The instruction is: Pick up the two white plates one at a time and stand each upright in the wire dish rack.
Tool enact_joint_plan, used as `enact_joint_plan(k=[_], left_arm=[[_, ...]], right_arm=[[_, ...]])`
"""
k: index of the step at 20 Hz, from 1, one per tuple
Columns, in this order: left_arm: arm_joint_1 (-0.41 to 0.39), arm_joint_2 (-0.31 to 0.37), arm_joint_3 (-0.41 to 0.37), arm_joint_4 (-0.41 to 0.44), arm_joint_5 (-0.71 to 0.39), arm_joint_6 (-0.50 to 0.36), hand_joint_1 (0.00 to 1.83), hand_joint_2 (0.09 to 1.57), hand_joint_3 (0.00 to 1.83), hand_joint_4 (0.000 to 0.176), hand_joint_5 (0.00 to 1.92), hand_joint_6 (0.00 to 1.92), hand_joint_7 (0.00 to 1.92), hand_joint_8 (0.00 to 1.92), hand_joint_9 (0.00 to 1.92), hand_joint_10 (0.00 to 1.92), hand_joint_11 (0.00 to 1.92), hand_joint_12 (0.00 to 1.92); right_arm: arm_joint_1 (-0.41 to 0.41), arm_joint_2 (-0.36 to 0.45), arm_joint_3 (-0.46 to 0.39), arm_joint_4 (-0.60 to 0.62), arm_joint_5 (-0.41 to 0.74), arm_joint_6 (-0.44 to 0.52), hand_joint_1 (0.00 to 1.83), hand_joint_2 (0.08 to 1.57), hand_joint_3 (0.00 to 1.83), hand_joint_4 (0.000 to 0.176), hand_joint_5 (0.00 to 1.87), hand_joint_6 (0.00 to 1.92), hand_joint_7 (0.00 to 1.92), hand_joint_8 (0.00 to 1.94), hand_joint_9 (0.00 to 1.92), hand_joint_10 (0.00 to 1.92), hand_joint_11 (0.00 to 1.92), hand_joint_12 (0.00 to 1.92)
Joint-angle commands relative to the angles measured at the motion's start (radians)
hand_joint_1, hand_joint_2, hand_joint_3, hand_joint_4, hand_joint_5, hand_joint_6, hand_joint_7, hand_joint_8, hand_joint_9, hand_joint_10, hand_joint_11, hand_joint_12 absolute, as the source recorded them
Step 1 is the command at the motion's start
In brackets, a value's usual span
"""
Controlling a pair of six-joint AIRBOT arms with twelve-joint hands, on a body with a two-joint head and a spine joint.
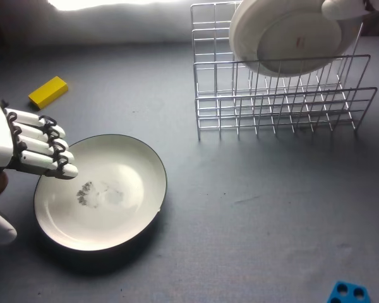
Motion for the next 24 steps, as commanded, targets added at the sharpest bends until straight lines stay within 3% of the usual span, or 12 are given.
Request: enact_joint_plan(k=[1, 3, 7, 12, 15, 16, 24], left_arm=[[-0.003, 0.0, 0.009, -0.056, -0.01, -0.004, 0.0, 1.07, 0.0, 0.0, 0.1, 0.0, 0.11, 0.0, 0.09, 0.0, 0.0, 0.13], [0.0, -0.005, 0.016, -0.056, -0.008, -0.004, 0.0, 1.07, 0.0, 0.0, 0.15, 0.0, 0.17, 0.0, 0.14, 0.0, 0.0, 0.21], [0.015, -0.015, 0.029, -0.056, 0.006, -0.004, 0.0, 1.08, 0.0, 0.0, 0.13, 0.0, 0.14, 0.0, 0.12, 0.0, 0.0, 0.17], [0.021, -0.018, 0.031, -0.057, 0.009, -0.006, 0.0, 1.07, 0.0, 0.0, 0.14, 0.0, 0.15, 0.0, 0.11, 0.0, 0.0, 0.11], [0.018, -0.017, 0.033, -0.071, 0.007, -0.007, 0.0, 1.07, 0.0, 0.0, 0.15, 0.0, 0.15, 0.0, 0.12, 0.0, 0.0, 0.17], [0.016, -0.017, 0.034, -0.072, 0.007, -0.007, 0.0, 1.07, 0.0, 0.0, 0.17, 0.0, 0.19, 0.0, 0.15, 0.0, 0.0, 0.27], [0.008, -0.015, 0.034, -0.073, 0.006, -0.008, 0.0, 1.07, 0.0, 0.0, 0.15, 0.0, 0.17, 0.0, 0.14, 0.01, 0.0, 0.2]], right_arm=[[0.008, 0.006, 0.013, 0.051, 0.129, 0.024, 1.5, 1.05, 0.0, 0.0, 1.06, 0.76, 1.07, 0.73, 1.15, 0.77, 0.79, 1.49], [-0.002, -0.004, 0.028, 0.056, 0.129, 0.024, 1.5, 1.05, 0.0, 0.0, 1.06, 0.75, 1.08, 0.73, 1.14, 0.78, 0.79, 1.5], [-0.009, -0.014, 0.035, 0.056, 0.135, 0.026, 1.5, 1.05, 0.0, 0.0, 1.07, 0.75, 1.1, 0.67, 1.17, 0.72, 0.83, 1.47], [-0.031, -0.022, 0.046, 0.056, 0.135, 0.025, 1.5, 1.06, 0.0, 0.0, 1.04, 0.8, 1.06, 0.75, 1.13, 0.8, 0.77, 1.51], [-0.041, -0.028, 0.054, 0.059, 0.138, 0.025, 1.5, 1.06, 0.0, 0.0, 1.06, 0.77, 1.07, 0.73, 1.12, 0.8, 0.78, 1.5], [-0.045, -0.03, 0.055, 0.059, 0.137, 0.025, 1.5, 1.05, 0.0, 0.0, 1.06, 0.76, 1.09, 0.7, 1.14, 0.77, 0.78, 1.49], [-0.065, -0.035, 0.056, 0.059, 0.143, 0.019, 1.5, 1.05, 0.0, 0.0, 1.04, 0.77, 1.08, 0.72, 1.16, 0.76, 0.81, 1.48]])
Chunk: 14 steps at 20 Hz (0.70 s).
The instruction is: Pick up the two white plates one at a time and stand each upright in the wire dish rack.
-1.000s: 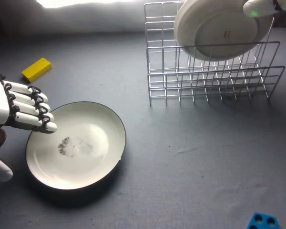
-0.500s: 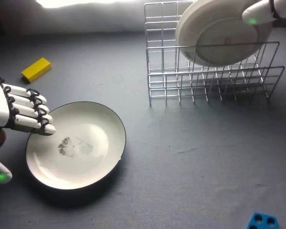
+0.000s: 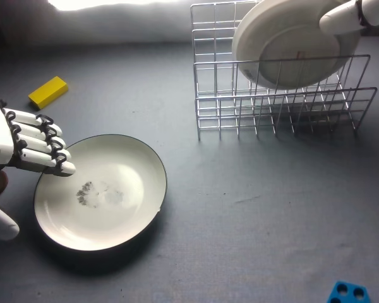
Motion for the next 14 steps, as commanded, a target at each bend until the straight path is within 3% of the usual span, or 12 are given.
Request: enact_joint_plan(k=[1, 3, 4, 11, 13, 14], left_arm=[[-0.01, 0.008, 0.007, -0.049, -0.017, -0.001, 0.0, 1.07, 0.0, 0.0, 0.13, 0.0, 0.15, 0.0, 0.12, 0.0, 0.0, 0.17], [-0.01, 0.008, 0.006, -0.049, -0.017, -0.001, 0.0, 1.08, 0.0, 0.0, 0.13, 0.0, 0.15, 0.0, 0.13, 0.0, 0.0, 0.2], [-0.011, 0.008, 0.007, -0.049, -0.017, -0.001, 0.0, 1.07, 0.0, 0.0, 0.17, 0.0, 0.19, 0.0, 0.16, 0.0, 0.0, 0.31], [-0.011, 0.008, 0.009, -0.052, -0.017, -0.001, 0.0, 1.06, 0.0, 0.0, 0.13, 0.0, 0.13, 0.0, 0.1, 0.0, 0.0, 0.12], [-0.011, 0.008, 0.009, -0.053, -0.017, -0.001, 0.0, 1.07, 0.0, 0.0, 0.18, 0.0, 0.19, 0.01, 0.16, 0.0, 0.0, 0.28], [-0.012, 0.008, 0.009, -0.054, -0.017, -0.001, 0.0, 1.07, 0.0, 0.0, 0.15, 0.0, 0.16, 0.0, 0.12, 0.0, 0.0, 0.18]], right_arm=[[0.002, 0.003, 0.006, 0.035, 0.1, 0.018, 1.5, 1.05, 0.0, 0.0, 1.03, 0.78, 1.09, 0.71, 1.16, 0.76, 0.81, 1.48], [-0.005, 0.002, 0.006, 0.035, 0.101, 0.016, 1.5, 1.05, 0.0, 0.0, 1.05, 0.75, 1.09, 0.72, 1.16, 0.76, 0.8, 1.49], [-0.007, 0.001, 0.006, 0.035, 0.103, 0.014, 1.5, 1.05, 0.0, 0.0, 1.05, 0.74, 1.09, 0.7, 1.15, 0.77, 0.81, 1.5], [-0.01, 0.001, 0.006, 0.035, 0.106, 0.009, 1.5, 1.05, 0.0, 0.0, 1.04, 0.75, 1.09, 0.7, 1.16, 0.75, 0.83, 1.48], [-0.014, 0.0, 0.006, 0.035, 0.108, 0.005, 1.5, 1.05, 0.0, 0.0, 1.04, 0.75, 1.08, 0.71, 1.15, 0.75, 0.83, 1.48], [-0.016, 0.0, 0.006, 0.035, 0.11, 0.005, 1.5, 1.06, 0.0, 0.0, 1.03, 0.77, 1.06, 0.73, 1.15, 0.77, 0.82, 1.5]])
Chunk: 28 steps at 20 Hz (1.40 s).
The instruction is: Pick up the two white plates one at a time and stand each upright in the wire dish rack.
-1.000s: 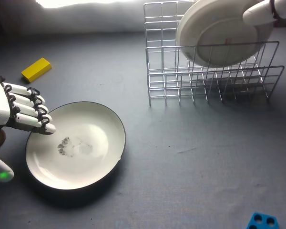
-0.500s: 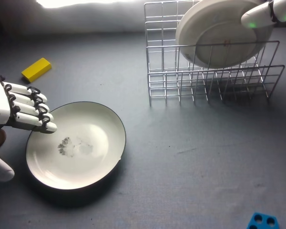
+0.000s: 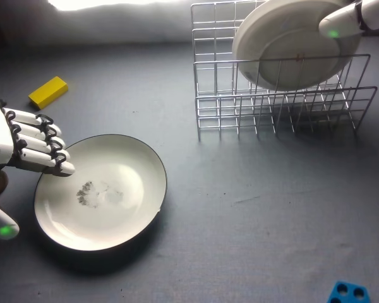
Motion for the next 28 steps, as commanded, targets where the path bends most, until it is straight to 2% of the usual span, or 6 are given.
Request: enact_joint_plan(k=[1, 13, 17, 23, 25, 28], left_arm=[[-0.013, 0.008, 0.007, -0.052, -0.018, -0.002, 0.0, 1.07, 0.0, 0.0, 0.15, 0.0, 0.16, 0.0, 0.12, 0.0, 0.0, 0.18], [-0.016, 0.008, 0.003, -0.053, -0.019, -0.004, 0.0, 1.07, 0.0, 0.0, 0.11, 0.0, 0.12, 0.0, 0.1, 0.0, 0.0, 0.11], [-0.016, 0.008, 0.004, -0.053, -0.018, -0.004, 0.0, 1.07, 0.0, 0.0, 0.14, 0.01, 0.14, 0.0, 0.11, 0.0, 0.0, 0.11], [-0.017, 0.008, 0.004, -0.053, -0.018, -0.004, 0.0, 1.07, 0.0, 0.0, 0.16, 0.0, 0.16, 0.0, 0.13, 0.0, 0.0, 0.17], [-0.018, 0.008, 0.004, -0.053, -0.018, -0.004, 0.0, 1.08, 0.0, 0.0, 0.17, 0.0, 0.18, 0.01, 0.14, 0.0, 0.0, 0.21], [-0.019, 0.007, 0.004, -0.053, -0.018, -0.003, 0.0, 1.06, 0.0, 0.0, 0.15, 0.0, 0.16, 0.01, 0.12, 0.0, 0.0, 0.16]], right_arm=[[-0.002, 0.003, 0.006, 0.031, 0.091, 0.013, 1.5, 1.06, 0.0, 0.0, 1.03, 0.77, 1.06, 0.73, 1.15, 0.77, 0.82, 1.5], [-0.009, 0.001, 0.006, 0.031, 0.094, 0.004, 1.37, 1.14, 0.0, 0.0, 0.82, 1.17, 0.9, 1.07, 0.89, 1.22, 0.67, 1.2], [-0.011, 0.001, 0.006, 0.034, 0.099, 0.0, 1.2, 1.17, 0.0, 0.002, 0.81, 1.24, 0.93, 1.09, 0.87, 0.47, 0.58, 1.19], [-0.015, 0.001, 0.006, 0.035, 0.103, -0.003, 1.19, 1.18, 0.0, 0.007, 0.79, 1.28, 0.91, 1.12, 0.88, 0.37, 0.53, 1.2], [-0.015, 0.001, 0.006, 0.035, 0.103, -0.004, 1.14, 1.19, 0.0, 0.0, 0.82, 1.2, 0.93, 0.16, 0.89, 0.24, 0.48, 1.21], [-0.016, 0.001, 0.006, 0.035, 0.105, -0.007, 1.29, 1.07, 0.0, 0.0, 0.78, 0.28, 0.94, 0.05, 0.89, 0.18, 0.45, 1.19]])
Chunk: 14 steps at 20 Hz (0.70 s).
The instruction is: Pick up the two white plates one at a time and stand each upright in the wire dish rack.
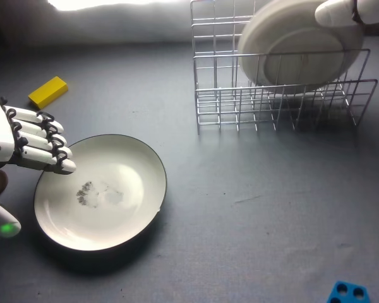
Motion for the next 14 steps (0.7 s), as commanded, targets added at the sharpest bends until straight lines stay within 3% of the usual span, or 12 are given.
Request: enact_joint_plan(k=[1, 4, 14], left_arm=[[-0.01, 0.007, 0.004, -0.051, -0.018, -0.002, 0.0, 1.07, 0.0, 0.0, 0.15, 0.0, 0.17, 0.01, 0.14, 0.01, 0.0, 0.19], [-0.009, 0.006, 0.004, -0.05, -0.017, -0.002, 0.0, 1.06, 0.0, 0.0, 0.14, 0.0, 0.14, 0.0, 0.11, 0.0, 0.0, 0.11], [0.006, 0.0, 0.012, -0.05, 0.001, 0.0, 0.0, 1.08, 0.0, 0.0, 0.15, 0.0, 0.16, 0.0, 0.13, 0.0, 0.0, 0.19]], right_arm=[[0.001, 0.003, 0.006, 0.026, 0.075, -0.001, 1.31, 1.08, 0.0, 0.0, 0.82, 0.15, 0.93, 0.02, 0.88, 0.13, 0.41, 1.23], [0.001, 0.003, 0.005, 0.026, 0.076, -0.001, 1.31, 1.07, 0.0, 0.0, 0.83, 0.12, 0.93, 0.01, 0.89, 0.12, 0.42, 1.22], [0.017, 0.006, -0.003, 0.026, 0.085, -0.008, 1.33, 1.06, 0.0, 0.0, 0.89, 0.08, 0.96, 0.01, 0.93, 0.11, 0.45, 1.22]])
